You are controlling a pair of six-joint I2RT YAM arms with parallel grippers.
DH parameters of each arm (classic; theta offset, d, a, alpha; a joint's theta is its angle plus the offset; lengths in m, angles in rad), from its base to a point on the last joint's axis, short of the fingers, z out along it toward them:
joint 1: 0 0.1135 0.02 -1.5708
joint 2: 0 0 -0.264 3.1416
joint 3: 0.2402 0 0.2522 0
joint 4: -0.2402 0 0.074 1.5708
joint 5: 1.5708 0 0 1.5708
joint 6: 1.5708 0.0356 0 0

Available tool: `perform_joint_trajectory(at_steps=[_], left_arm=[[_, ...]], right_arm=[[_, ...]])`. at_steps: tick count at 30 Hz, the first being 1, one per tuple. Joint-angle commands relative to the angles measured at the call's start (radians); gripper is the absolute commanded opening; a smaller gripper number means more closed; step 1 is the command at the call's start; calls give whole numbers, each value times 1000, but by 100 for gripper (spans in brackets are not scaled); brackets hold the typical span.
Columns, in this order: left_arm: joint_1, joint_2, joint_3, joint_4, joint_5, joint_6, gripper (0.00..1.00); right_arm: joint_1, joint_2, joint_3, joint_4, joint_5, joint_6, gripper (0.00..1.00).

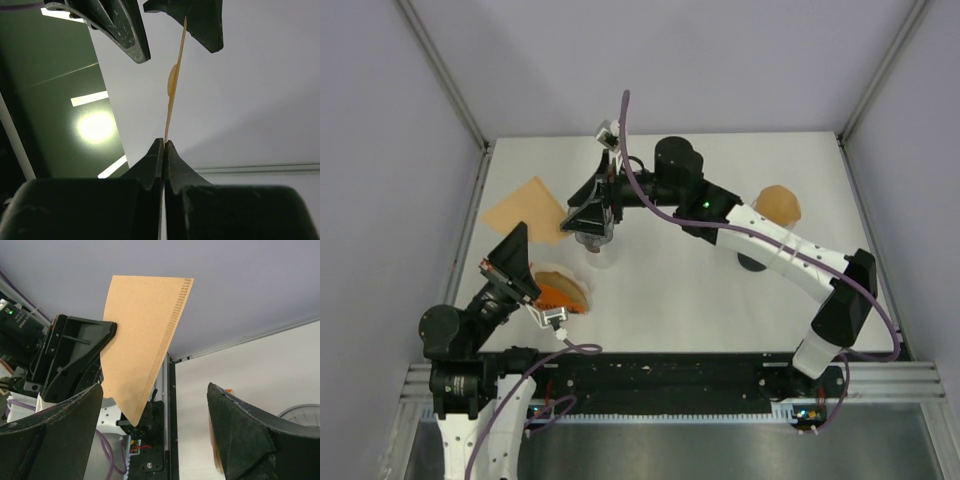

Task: Place the coffee filter in the dripper
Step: Place the coffee filter in the coffee dripper.

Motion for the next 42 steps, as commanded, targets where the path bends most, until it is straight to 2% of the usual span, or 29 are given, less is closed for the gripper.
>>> perform_joint_trajectory(at_steps=[1, 8, 16, 21, 24, 28, 31, 33, 34, 35, 37, 40, 42], left_arm=[[-2, -1, 26, -19, -10, -13, 0], [-1, -27, -17, 18, 69, 39, 0], [1, -68, -62, 41, 135, 137, 0], [-1, -68, -77, 82, 132, 157, 0], [-1, -62, -85, 92, 131, 163, 0], [-1, -53, -85, 89, 128, 171, 0], [-1, -41, -72, 64, 102, 163, 0], [-1, -25, -31, -32, 79, 162, 0], [1, -16, -8, -92, 62, 160, 10], [-2, -4, 18, -165, 51, 165, 28], [-1, 6, 44, -242, 37, 134, 57], [1, 31, 85, -293, 20, 41, 71], [-1, 84, 153, -348, -10, -79, 70]], right_arm=[[2, -113, -37, 44, 17, -115, 84], [-5, -53, 30, 9, -59, -57, 71], [4, 28, 91, 14, -130, 0, 72], [10, 33, 93, 12, -145, -8, 64], [10, 36, 93, 20, -186, 1, 45], [12, 33, 91, 37, -233, 12, 2], [9, 10, 73, 35, -234, -2, 0], [1, -13, 49, 35, -188, 3, 0], [-11, -25, 36, 35, -147, 19, 0], [-22, -39, 23, 37, -110, 35, 0], [-48, -65, -7, 37, -47, 70, 0], [-77, -110, -57, 20, 66, 81, 0], [-88, -139, -82, 0, 134, 73, 0]])
